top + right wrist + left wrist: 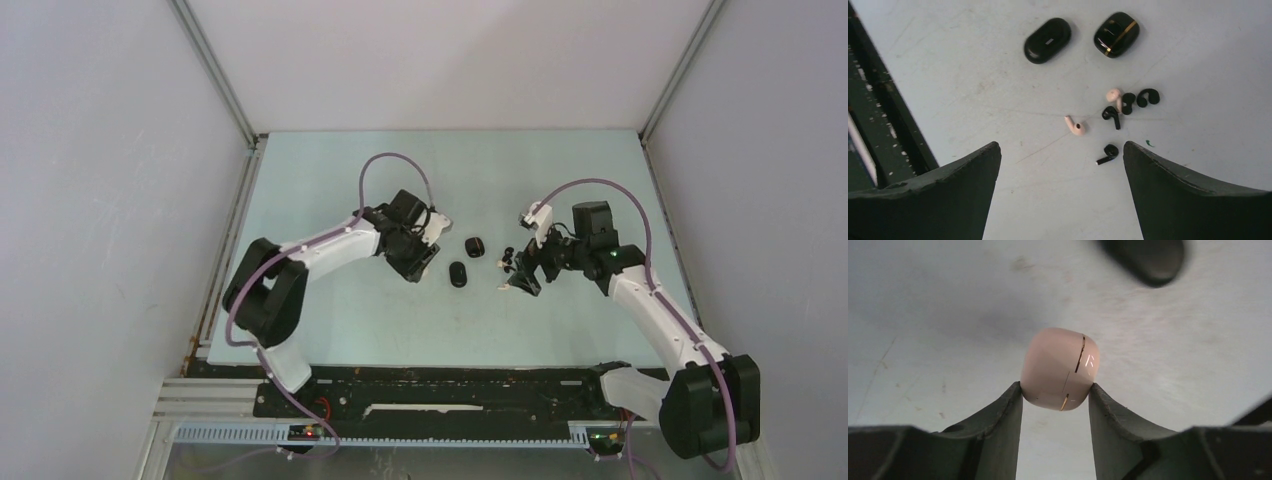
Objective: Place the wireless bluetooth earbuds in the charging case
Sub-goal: Pick up the charging case at the center of the board.
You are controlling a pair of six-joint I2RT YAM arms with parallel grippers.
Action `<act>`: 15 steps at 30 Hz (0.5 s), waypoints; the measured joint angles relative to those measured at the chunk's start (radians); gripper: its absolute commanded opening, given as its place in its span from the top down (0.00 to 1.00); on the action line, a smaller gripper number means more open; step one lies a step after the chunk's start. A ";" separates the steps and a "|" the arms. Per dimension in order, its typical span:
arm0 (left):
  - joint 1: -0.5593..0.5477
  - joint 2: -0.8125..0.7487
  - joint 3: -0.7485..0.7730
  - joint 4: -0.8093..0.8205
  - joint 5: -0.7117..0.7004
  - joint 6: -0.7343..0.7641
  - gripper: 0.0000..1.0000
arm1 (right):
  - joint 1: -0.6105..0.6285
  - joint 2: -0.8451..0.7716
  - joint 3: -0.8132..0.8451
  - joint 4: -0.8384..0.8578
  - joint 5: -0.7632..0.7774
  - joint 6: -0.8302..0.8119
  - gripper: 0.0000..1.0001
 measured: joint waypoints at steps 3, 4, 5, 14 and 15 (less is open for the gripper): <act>-0.042 -0.095 0.000 -0.013 0.078 -0.055 0.89 | 0.013 -0.038 0.002 -0.015 -0.051 -0.030 0.21; -0.052 -0.124 0.000 -0.012 0.113 -0.077 0.89 | 0.026 -0.054 0.006 -0.025 -0.068 -0.044 0.27; -0.063 -0.158 0.000 -0.011 0.154 -0.103 0.90 | 0.040 -0.066 0.016 -0.038 -0.084 -0.059 0.33; -0.086 -0.196 0.000 0.014 0.540 -0.278 0.90 | 0.189 -0.058 0.213 -0.241 -0.254 -0.330 0.42; -0.085 -0.186 0.000 0.014 0.572 -0.287 0.90 | 0.210 -0.051 0.226 -0.264 -0.255 -0.357 0.42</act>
